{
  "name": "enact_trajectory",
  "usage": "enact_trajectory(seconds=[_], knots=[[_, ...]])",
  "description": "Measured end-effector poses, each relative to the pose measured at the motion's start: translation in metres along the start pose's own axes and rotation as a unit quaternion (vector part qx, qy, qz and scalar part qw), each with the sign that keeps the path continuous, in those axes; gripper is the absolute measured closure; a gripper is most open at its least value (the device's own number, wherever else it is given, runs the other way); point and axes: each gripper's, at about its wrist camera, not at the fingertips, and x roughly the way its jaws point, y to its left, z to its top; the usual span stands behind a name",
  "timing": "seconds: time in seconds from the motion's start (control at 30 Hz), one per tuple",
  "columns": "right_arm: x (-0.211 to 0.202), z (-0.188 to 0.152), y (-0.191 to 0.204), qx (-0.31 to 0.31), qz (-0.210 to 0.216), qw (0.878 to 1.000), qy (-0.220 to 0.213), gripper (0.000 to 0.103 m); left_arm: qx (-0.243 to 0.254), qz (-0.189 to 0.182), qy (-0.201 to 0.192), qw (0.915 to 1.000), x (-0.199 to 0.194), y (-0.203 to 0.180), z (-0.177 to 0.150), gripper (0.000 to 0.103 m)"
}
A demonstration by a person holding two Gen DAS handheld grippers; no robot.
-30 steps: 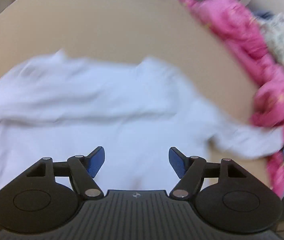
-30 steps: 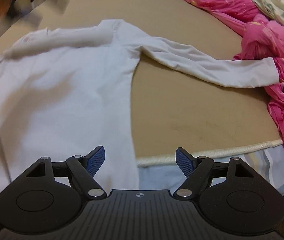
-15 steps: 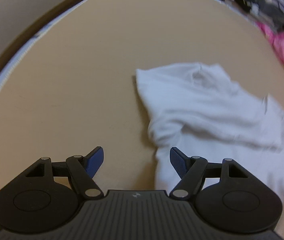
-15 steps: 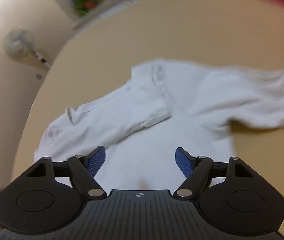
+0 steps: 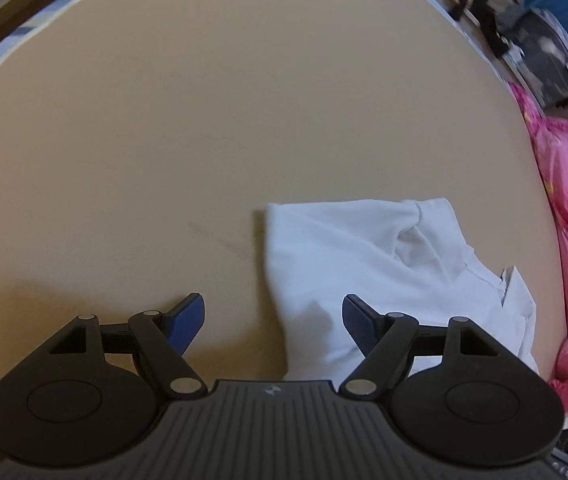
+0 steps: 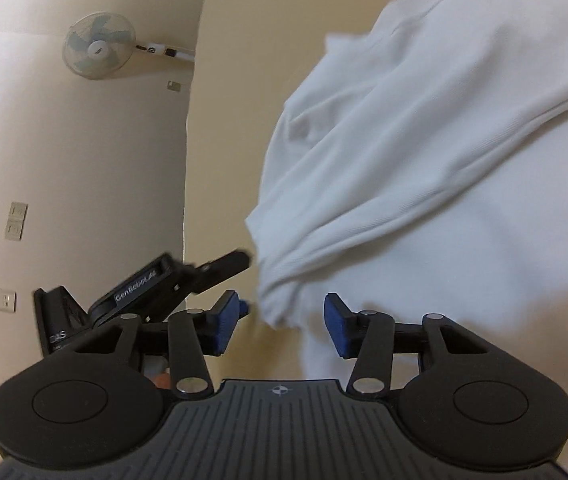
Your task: Fold small clothes
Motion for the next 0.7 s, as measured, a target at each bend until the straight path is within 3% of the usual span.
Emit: enact_trajectory(seconds=[0.07, 0.1, 0.13, 0.17, 0.2, 0.3, 0.37, 0.5, 0.57, 0.63, 0.67, 0.7], knots=[[0.015, 0.001, 0.003, 0.02, 0.0, 1.0, -0.01, 0.054, 0.002, 0.009, 0.006, 0.9999, 0.01, -0.007, 0.007, 0.023], [0.017, 0.001, 0.003, 0.027, 0.0, 0.999, -0.022, 0.054, 0.002, 0.009, 0.007, 0.9999, 0.016, -0.01, 0.01, 0.028], [0.022, 0.003, 0.004, 0.027, -0.008, 0.999, -0.034, 0.063, 0.005, 0.01, 0.0, 0.9999, 0.016, -0.011, 0.008, 0.039], [0.026, 0.004, 0.006, 0.015, -0.028, 0.998, -0.046, 0.077, 0.016, 0.019, -0.013, 0.9996, 0.017, -0.016, 0.008, 0.091], [0.027, 0.003, 0.008, -0.003, -0.049, 0.997, -0.054, 0.1, 0.029, 0.032, -0.02, 0.9988, 0.02, -0.021, 0.008, 0.099], [0.012, -0.015, 0.015, -0.064, -0.047, 0.995, -0.061, 0.101, 0.06, 0.041, -0.062, 0.9954, 0.017, -0.038, 0.008, 0.099], [0.0, -0.031, 0.011, -0.091, -0.055, 0.993, -0.057, 0.102, 0.069, 0.045, -0.07, 0.9942, 0.019, -0.044, 0.012, 0.099], [0.003, -0.048, -0.029, -0.077, -0.105, 0.991, -0.023, 0.103, 0.057, 0.052, -0.065, 0.9949, 0.023, -0.044, 0.018, 0.099], [0.001, -0.048, -0.039, -0.058, -0.078, 0.995, -0.025, 0.103, 0.047, 0.05, -0.06, 0.9958, 0.024, -0.041, 0.017, 0.098], [-0.007, -0.041, -0.039, -0.026, -0.048, 0.998, -0.034, 0.098, 0.048, 0.037, -0.055, 0.9966, 0.015, -0.035, 0.011, 0.089], [-0.01, -0.032, -0.032, -0.021, -0.031, 0.998, -0.041, 0.098, 0.048, 0.024, -0.051, 0.9973, 0.01, -0.029, 0.004, 0.075], [-0.013, -0.027, -0.03, -0.019, -0.016, 0.999, -0.047, 0.089, 0.043, 0.011, -0.05, 0.9978, 0.003, -0.024, -0.002, 0.058]])
